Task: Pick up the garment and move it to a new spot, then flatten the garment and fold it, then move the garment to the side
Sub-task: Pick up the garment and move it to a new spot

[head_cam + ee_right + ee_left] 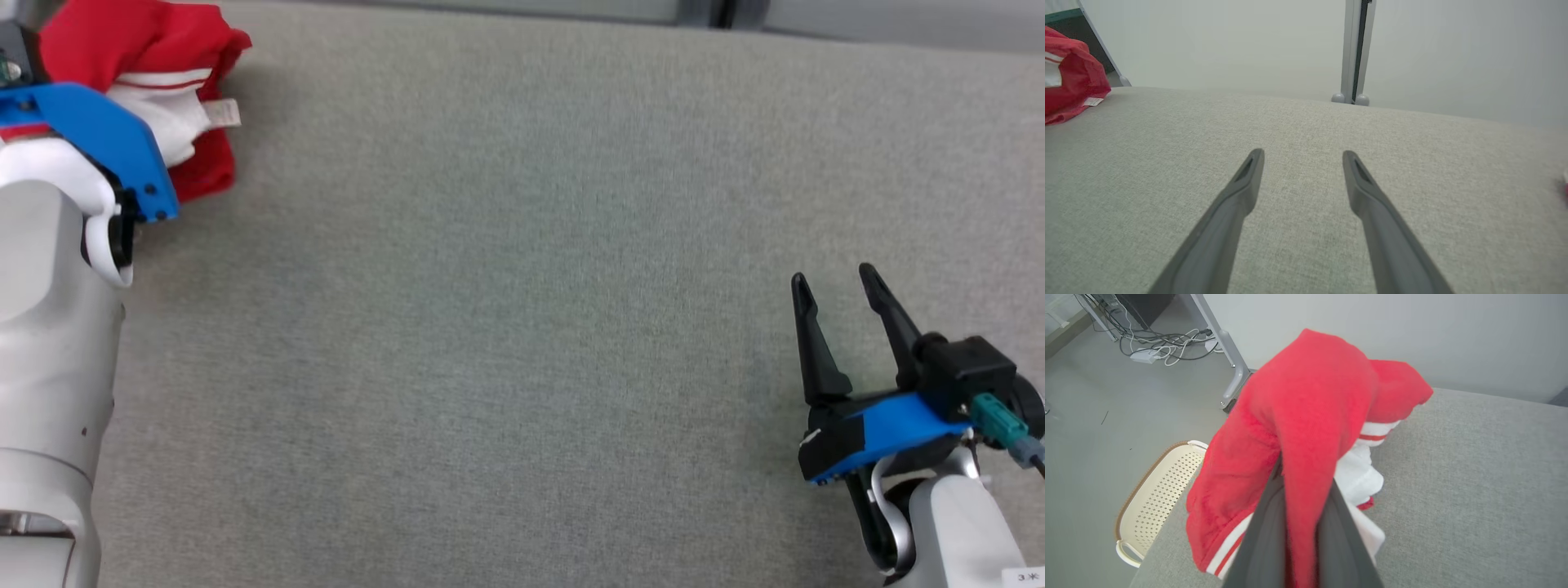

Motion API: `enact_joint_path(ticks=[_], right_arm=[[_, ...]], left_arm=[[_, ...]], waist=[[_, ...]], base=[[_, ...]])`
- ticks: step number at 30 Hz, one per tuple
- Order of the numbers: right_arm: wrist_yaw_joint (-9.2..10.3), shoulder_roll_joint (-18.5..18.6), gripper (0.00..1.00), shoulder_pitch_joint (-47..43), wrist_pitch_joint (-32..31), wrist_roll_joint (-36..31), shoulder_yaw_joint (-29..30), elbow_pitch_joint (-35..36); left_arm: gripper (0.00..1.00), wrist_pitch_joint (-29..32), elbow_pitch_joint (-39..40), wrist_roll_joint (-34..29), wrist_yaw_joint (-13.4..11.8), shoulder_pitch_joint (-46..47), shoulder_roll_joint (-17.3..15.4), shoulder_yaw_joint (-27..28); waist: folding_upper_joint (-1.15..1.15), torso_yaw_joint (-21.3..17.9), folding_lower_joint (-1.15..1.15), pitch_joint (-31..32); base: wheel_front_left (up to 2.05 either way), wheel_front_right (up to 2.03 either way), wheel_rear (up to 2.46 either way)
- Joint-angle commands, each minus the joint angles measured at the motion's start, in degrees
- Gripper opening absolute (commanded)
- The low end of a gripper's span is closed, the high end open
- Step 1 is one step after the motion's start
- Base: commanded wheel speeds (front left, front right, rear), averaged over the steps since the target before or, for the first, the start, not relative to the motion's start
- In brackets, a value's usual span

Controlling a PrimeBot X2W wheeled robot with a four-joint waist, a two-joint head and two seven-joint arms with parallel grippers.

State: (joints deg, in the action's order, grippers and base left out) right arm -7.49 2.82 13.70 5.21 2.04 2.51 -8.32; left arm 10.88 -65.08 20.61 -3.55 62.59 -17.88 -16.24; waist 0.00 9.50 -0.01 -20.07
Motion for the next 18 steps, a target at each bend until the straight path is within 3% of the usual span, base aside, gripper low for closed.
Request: enact_joint_path(ticks=[1, 11, 18], right_arm=[[-0.01, 0.2, 1.0, -0.8, 0.7, 0.4, 0.3, -0.6], [-0.01, 0.2, 1.0, -4.0, 3.8, 3.7, 2.0, -6.6], [-0.01, 0.2, 1.0, -6.0, 5.3, 4.8, 4.3, -9.3]], left_arm=[[0.0, -0.7, 0.5, -0.1, 0.4, 1.3, 0.2, -0.5], [0.0, -2.0, 2.7, -0.6, 6.1, 2.8, 2.3, -3.6], [0.0, -2.5, 5.4, 0.3, 8.9, 1.9, 7.1, -5.9]], waist=[[0.0, -0.9, 0.01, 2.1], [0.0, -4.4, 0.01, 12.5], [0.0, -10.0, 0.01, 17.2]], base=[[0.0, 0.0, 0.0], [0.0, 0.0, 0.0], [0.0, 0.0, 0.0]])
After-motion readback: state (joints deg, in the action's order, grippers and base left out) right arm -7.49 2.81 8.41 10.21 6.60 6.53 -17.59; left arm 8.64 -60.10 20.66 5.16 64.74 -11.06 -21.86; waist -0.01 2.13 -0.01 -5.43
